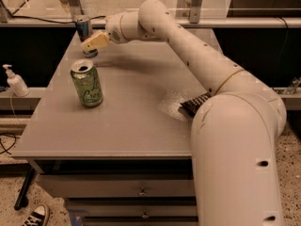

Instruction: Pick redbull can

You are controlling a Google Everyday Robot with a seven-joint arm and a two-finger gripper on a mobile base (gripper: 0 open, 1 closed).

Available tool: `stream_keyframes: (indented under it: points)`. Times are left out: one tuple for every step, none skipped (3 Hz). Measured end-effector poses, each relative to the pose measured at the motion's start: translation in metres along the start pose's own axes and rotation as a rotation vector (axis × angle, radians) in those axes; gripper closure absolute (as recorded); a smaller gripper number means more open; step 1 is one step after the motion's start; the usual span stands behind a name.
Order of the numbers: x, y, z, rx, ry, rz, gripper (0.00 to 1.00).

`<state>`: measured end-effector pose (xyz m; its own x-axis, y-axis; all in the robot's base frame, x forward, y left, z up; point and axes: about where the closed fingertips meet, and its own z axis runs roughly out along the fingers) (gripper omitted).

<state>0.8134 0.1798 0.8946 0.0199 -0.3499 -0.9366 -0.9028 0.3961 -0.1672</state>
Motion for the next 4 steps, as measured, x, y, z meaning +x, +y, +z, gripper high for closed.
stream_keyframes:
  points:
    - [-0.002,0.001,0.016,0.002,-0.039,0.072,0.41]
    - [0.0,0.009,0.036,-0.039,-0.059,0.151,0.4]
    - [0.006,0.012,0.04,-0.045,-0.059,0.209,0.18]
    - [0.01,0.012,0.038,-0.039,-0.057,0.236,0.0]
